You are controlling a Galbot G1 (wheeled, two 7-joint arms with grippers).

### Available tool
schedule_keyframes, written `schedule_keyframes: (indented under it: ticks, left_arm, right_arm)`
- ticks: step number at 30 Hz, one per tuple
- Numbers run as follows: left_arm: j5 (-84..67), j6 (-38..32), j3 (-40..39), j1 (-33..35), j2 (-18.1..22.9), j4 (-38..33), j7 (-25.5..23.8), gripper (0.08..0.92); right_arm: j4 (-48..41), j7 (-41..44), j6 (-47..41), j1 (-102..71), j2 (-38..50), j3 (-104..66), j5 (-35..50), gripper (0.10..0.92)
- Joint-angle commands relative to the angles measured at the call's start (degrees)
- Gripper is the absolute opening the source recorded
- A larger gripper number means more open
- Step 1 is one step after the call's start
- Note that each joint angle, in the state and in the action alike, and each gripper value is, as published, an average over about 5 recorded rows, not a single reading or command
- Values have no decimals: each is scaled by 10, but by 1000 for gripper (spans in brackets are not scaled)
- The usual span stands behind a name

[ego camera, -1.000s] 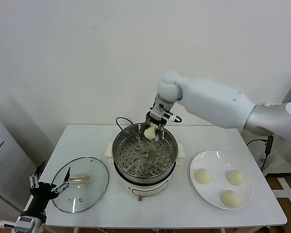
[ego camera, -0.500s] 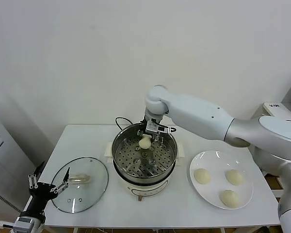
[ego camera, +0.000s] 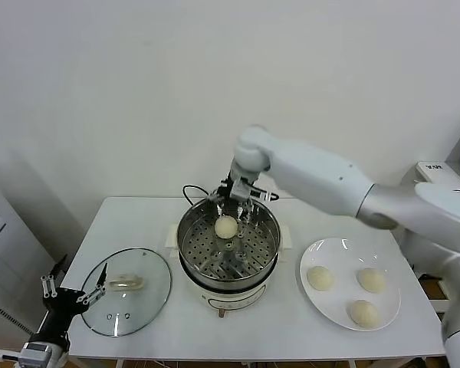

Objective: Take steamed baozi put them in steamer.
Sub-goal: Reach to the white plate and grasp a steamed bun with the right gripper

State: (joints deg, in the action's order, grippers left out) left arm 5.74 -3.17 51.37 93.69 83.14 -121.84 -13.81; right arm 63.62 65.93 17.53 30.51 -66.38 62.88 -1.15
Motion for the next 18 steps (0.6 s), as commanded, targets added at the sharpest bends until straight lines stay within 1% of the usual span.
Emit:
schedule_keyframes:
  ticks: [1,3,5,7,11,14,18]
  left_arm:
    - [0,4,-4,-5,1,-9,0,823]
    - [1,6,-8,-7,1,-12,1,823]
    - [2,9,-12,-8,1,-15,1,823]
    - [3,11,-15,-8,1,-18,1,823]
    - [7,12,-20,-7,2,-19,2,823]
    - [12,12,-24,-5,4,-21,2,823]
    - [17,13,-27,-1,8,-24,2,823]
  right_arm:
    - [-72,34,-301,158,125,170,345,823]
    - [-81,45,-300,138,153,174,318,823]
    - [-58,42,-299,112,192,174,290,823]
    - [-9,28,-304,77,239,166,267,823]
    - [83,-9,-336,-5,311,123,247,823]
    - [119,-22,-336,-69,336,85,220,823]
    - [138,-23,-317,-140,347,51,161,823]
